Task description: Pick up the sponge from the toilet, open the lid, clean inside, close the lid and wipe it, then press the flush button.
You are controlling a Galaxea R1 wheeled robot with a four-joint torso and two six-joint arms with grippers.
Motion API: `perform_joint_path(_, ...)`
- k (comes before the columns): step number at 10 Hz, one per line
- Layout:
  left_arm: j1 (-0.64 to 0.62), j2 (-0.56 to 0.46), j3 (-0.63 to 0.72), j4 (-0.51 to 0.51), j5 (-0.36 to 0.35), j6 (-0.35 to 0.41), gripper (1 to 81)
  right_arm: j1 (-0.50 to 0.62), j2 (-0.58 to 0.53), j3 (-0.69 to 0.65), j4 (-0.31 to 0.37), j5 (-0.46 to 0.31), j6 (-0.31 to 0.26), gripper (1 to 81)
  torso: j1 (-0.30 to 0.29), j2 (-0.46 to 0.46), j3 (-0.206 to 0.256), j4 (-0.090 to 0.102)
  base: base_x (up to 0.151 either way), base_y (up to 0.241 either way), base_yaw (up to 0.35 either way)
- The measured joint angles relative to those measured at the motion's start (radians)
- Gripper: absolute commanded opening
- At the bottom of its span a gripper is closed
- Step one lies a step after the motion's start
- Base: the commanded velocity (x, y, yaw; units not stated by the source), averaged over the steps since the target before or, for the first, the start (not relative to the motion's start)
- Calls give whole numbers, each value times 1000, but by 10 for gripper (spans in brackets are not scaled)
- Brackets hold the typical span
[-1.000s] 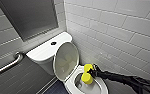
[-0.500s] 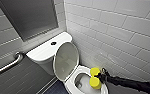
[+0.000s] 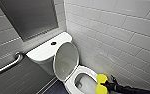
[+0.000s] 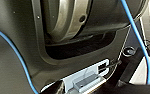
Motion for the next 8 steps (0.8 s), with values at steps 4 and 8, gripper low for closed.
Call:
perform_joint_path(4,0,5,0,17,-2,0,811,-100,-108,161,-7,26,3,10,0,0,0,0,0,0,0)
perform_joint_path(8,-3,5,0,39,-2,0,811,-250,-253,277,-53,104,1,10,0,-1,0,0,0,0,0)
